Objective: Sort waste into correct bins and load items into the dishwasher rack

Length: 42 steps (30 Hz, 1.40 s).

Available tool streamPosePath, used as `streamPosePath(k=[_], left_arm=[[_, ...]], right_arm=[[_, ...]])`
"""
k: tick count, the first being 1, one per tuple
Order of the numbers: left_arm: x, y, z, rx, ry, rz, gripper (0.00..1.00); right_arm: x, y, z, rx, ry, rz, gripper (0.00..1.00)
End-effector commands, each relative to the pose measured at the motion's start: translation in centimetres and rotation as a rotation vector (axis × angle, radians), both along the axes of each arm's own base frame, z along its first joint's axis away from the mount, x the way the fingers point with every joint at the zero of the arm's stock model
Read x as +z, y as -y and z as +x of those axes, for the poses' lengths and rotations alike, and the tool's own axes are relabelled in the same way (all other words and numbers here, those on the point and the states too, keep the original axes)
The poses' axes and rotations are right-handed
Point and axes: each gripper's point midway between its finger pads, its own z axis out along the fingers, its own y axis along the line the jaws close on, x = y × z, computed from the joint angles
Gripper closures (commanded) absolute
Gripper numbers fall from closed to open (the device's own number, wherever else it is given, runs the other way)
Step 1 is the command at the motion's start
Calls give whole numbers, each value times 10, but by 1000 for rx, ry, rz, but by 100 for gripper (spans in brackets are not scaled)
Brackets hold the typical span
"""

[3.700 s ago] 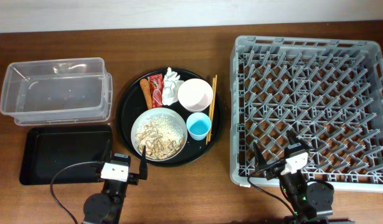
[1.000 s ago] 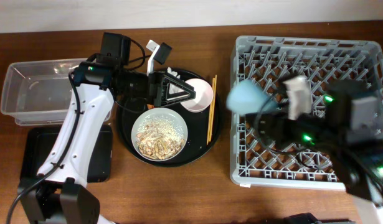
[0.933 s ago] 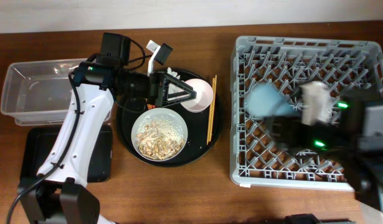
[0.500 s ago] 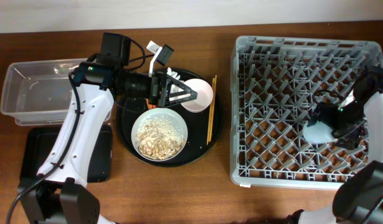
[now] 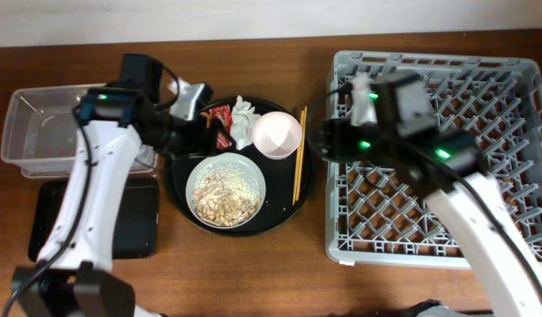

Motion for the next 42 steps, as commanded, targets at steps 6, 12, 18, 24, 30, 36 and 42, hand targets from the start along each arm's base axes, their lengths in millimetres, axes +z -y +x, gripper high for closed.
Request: streamPosePath(k=[6,12,18,24,30,36,42], left_arm=[[157,-120,-65,452,505,434,1],[152,-120,-92,441,462,444,1],[151,-120,-93,439,454,446,1],[151,-120,-93,439,454,446,1],[151,-120,-93,439,454,446,1],[151,-120,-93,439,454,446,1],[151,-120,-93,439,454,446,1]], right_arm=[[-205,-42,90,-110,-251,-139,35],[-226,-45,84,-136,-332,-119,61],[-205,-49,83,-125,-297,-124,64],[-207,-45,86,-160,-247,-209,80],[-45,-13,79,-180,7,-257,96],[30,190,28,-733,86,-793,96],[-3,264,49,-913,5,-1204,96]])
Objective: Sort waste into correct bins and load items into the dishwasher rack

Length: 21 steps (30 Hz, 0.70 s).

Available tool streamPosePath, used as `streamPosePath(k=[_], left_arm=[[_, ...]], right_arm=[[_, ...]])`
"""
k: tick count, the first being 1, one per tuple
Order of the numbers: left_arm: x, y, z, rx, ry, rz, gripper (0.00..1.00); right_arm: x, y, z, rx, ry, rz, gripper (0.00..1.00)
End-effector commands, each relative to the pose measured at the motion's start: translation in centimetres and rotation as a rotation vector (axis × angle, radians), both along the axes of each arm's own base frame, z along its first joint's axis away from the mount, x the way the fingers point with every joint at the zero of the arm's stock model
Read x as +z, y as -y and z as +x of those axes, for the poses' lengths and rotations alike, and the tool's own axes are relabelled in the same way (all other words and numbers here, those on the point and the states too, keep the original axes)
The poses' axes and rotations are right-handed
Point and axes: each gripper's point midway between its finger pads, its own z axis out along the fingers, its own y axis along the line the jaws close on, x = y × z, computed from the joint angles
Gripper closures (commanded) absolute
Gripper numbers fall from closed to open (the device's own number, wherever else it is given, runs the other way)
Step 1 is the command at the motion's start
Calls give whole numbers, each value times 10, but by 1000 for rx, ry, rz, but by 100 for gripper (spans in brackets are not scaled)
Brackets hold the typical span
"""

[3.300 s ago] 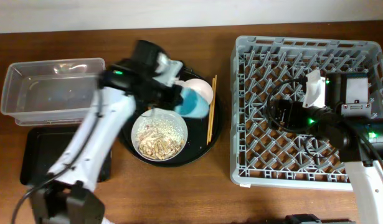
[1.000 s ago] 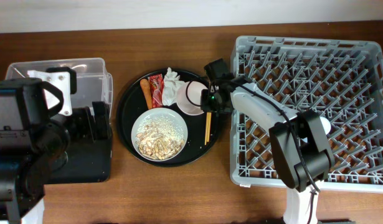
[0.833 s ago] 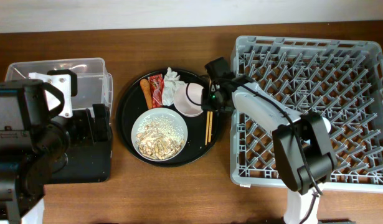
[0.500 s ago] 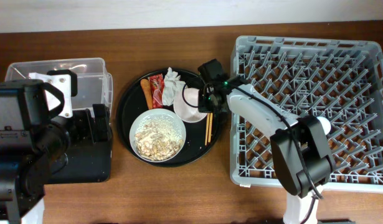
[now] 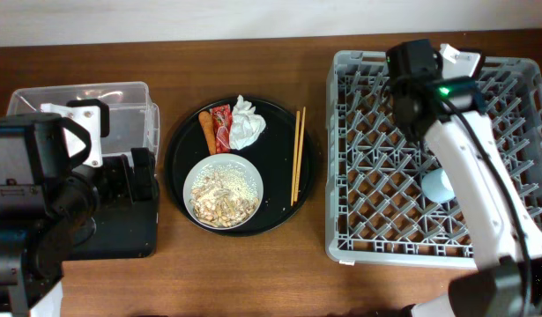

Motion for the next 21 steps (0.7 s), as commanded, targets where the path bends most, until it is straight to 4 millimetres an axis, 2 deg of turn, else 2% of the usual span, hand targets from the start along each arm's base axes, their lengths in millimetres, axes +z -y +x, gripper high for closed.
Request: streamPosePath(k=[1,3,4,6,8,9,10,12,14,16,17,18,19,20,21], left_arm=[[2,-2,-2,17,8,-1,1],[2,-2,-2,17,8,-1,1],[1,-2,-2,17,8,-1,1],[2,-2,-2,17,8,-1,1],[2,-2,-2,17,8,-1,1],[2,-2,-2,17,8,-1,1],[2,-2,-2,17,8,-1,1],[2,-2,-2,17,8,-1,1],[2,-2,-2,17,8,-1,1],[2,-2,-2,17,8,-1,1],[1,-2,-2,17,8,-1,1],[2,-2,-2,17,8,-1,1],[2,-2,-2,17,8,-1,1],[2,-2,-2,17,8,-1,1],[2,-2,-2,17,8,-1,1]], right_arm=[[-25,15,18,-56,-119,-226,96],[-54,12,30,-45,-211,-282,96],[-60,11,33,-44,-236,-330,96],[-79,4,37,-21,-277,-293,96],[-91,-30,42,64,-279,-238,96],[-100,-55,44,124,-280,-186,96],[-101,-61,44,139,-281,-179,96],[-100,-73,40,174,-308,-189,33],[-84,-79,37,189,-307,-167,27],[-59,-100,33,242,-263,-15,25],[-48,-118,31,286,-230,84,24],[-42,-153,26,394,-222,255,25],[-46,-194,20,525,-256,420,31],[-57,-252,4,681,-323,645,46],[-74,-285,-8,733,-373,767,64]])
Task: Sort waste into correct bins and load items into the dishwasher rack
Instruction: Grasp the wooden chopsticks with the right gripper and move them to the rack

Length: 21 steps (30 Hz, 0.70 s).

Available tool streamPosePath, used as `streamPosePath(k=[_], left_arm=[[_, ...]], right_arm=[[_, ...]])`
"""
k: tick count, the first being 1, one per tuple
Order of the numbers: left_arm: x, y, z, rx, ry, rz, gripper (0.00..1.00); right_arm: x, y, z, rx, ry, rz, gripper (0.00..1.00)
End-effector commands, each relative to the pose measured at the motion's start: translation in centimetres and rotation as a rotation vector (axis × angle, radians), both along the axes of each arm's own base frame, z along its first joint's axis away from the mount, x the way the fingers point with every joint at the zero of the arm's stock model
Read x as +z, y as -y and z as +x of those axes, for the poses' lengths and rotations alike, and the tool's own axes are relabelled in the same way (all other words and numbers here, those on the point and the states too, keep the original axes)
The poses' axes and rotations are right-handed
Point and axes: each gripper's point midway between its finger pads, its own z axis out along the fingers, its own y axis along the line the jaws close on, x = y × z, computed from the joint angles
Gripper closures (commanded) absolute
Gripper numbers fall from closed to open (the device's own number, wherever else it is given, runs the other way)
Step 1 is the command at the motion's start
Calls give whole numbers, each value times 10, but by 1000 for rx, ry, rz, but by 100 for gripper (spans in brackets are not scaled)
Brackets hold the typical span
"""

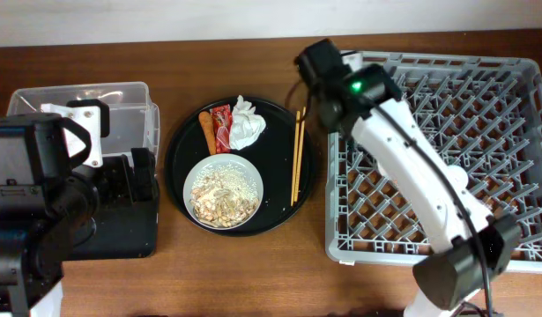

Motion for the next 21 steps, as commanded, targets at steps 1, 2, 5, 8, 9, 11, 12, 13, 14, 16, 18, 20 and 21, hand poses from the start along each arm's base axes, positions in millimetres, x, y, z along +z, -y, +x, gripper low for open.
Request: streamPosePath(k=[1,2,5,8,9,11,12,13,14,16,18,20,21], left_arm=[[2,-2,-2,16,8,-1,1],[2,-2,-2,16,8,-1,1],[2,-2,-2,17,8,-1,1],[2,-2,-2,17,8,-1,1],[2,-2,-2,17,8,-1,1],[2,-2,-2,17,8,-1,1],[2,-2,-2,17,8,-1,1],[2,-2,-2,17,8,-1,1],[2,-2,-2,17,8,-1,1],[2,-2,-2,17,8,-1,1],[2,-2,-2,17,8,-1,1],[2,-2,-2,17,8,-1,1],[2,-2,-2,17,8,-1,1]], right_arm=[[-56,-88,-35,109,-232,315,73],[-83,-96,-36,68,-260,316,76],[-140,-102,-21,-20,-272,322,78],[-177,-96,-4,-55,-268,277,78],[-193,-90,-1,-76,-285,264,78],[-203,-88,0,-83,-299,259,78],[-209,-88,-1,-83,-308,249,77],[-216,-85,-1,-90,-313,227,78],[-221,-84,-2,-93,-324,222,77],[-225,-90,-2,-72,-335,244,96],[-201,-94,3,-54,-309,266,96],[-136,-101,14,41,-231,294,96],[-99,-98,16,50,-180,318,96]])
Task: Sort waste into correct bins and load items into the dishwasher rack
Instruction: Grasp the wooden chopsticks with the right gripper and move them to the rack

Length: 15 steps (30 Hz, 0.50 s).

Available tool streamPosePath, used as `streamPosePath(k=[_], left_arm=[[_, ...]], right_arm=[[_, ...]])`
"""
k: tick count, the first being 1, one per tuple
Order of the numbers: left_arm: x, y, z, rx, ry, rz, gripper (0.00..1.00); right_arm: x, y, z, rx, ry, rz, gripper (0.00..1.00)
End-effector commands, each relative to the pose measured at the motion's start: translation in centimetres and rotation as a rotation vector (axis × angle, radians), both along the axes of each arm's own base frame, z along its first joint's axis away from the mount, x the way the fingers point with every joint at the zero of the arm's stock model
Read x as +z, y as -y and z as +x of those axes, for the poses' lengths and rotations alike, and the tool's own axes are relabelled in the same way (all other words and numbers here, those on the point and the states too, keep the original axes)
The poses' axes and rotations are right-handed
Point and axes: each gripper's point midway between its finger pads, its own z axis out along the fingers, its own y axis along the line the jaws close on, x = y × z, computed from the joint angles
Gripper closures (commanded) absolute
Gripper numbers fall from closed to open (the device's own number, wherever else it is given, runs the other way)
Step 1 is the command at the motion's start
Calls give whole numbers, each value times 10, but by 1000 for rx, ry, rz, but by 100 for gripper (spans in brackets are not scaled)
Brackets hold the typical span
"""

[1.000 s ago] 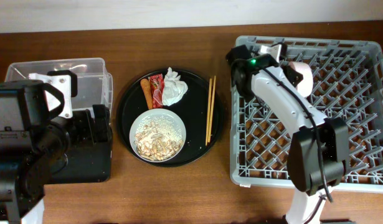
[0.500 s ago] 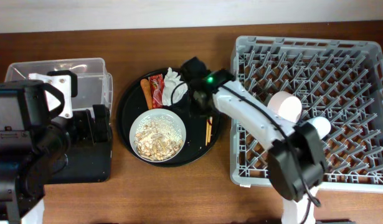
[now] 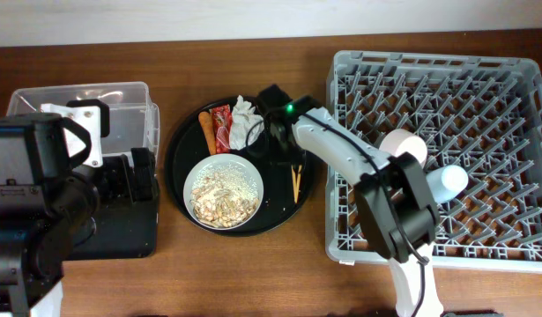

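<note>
A black round tray (image 3: 177, 189) holds a white bowl of food scraps (image 3: 224, 190), an orange sausage-like piece (image 3: 205, 130), a red wrapper (image 3: 221, 126), a crumpled white napkin (image 3: 244, 121) and wooden chopsticks (image 3: 294, 183). My right gripper (image 3: 272, 139) is low over the tray, between the napkin and the chopsticks' far ends, which the arm hides. Its jaws are too dark to read. A pale cup (image 3: 449, 182) lies in the grey dishwasher rack (image 3: 341, 251). My left gripper (image 3: 140, 172) hangs over the bins left of the tray, its state unclear.
A clear plastic bin (image 3: 77, 97) stands at the back left, with a black bin (image 3: 121, 239) in front of it, mostly under the left arm. The right arm stretches across the rack's left half. Brown table shows around the tray.
My right gripper has moved from the tray's far edge, by the chopsticks' tips, down onto the tray beside the napkin. The left arm and the tray's contents are unchanged.
At first my left gripper was over the tray near the wrapper, and the right one was beside a pale cup on the tray. Then the cup lay in the rack and the left arm was back over the bins. The right gripper returned to the tray.
</note>
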Motion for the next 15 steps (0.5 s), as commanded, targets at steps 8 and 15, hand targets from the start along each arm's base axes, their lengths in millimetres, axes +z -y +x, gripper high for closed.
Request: streamPosePath(k=[8,15], left_arm=[[2,-2,-2,16,8,-1,1],[2,-2,-2,16,9,-1,1]], right_arm=[[87,137,6,-161,53,-52,95],[94,18,-5,106,143,111,42]])
